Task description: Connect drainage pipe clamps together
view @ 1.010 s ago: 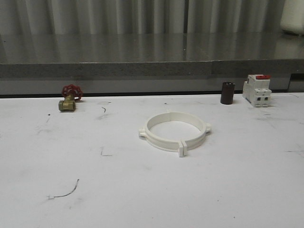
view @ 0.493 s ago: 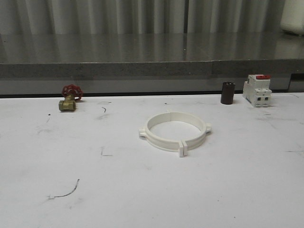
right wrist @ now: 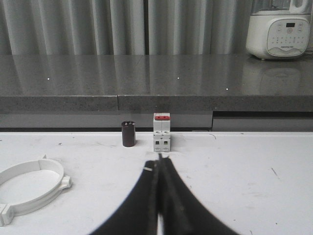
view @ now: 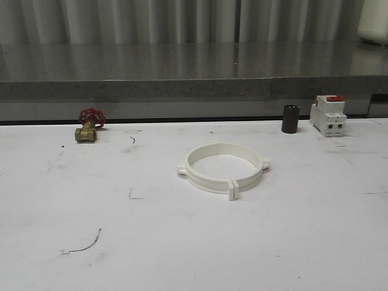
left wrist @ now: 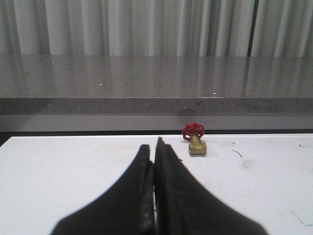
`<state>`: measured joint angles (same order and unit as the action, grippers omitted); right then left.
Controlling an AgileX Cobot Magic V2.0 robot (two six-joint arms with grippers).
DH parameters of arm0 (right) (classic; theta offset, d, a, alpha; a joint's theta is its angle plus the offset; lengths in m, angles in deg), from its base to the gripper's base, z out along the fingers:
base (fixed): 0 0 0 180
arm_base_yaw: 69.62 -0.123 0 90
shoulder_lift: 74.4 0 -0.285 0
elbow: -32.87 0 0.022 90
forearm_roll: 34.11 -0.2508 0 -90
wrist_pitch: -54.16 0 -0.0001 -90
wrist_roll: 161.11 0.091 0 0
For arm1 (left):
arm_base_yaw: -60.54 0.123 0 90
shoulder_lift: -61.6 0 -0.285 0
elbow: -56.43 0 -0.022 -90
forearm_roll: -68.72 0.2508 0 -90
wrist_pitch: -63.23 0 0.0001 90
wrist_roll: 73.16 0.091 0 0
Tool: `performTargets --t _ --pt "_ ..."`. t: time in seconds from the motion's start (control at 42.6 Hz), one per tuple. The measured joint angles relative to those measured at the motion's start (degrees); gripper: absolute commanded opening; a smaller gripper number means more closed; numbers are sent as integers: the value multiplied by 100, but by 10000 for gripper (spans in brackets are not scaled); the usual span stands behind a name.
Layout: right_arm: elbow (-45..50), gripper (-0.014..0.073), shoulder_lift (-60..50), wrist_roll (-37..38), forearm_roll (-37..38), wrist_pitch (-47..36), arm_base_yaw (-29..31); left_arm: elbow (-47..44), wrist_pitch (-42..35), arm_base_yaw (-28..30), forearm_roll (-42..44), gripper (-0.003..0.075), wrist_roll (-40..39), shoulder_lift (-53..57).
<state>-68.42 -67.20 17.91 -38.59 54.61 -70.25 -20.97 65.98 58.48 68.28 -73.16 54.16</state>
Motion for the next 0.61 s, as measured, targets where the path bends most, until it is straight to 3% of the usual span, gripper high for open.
performTargets --t 0.611 --pt "0 -69 0 254 194 25 0 0 0 0 0 -20 0 0"
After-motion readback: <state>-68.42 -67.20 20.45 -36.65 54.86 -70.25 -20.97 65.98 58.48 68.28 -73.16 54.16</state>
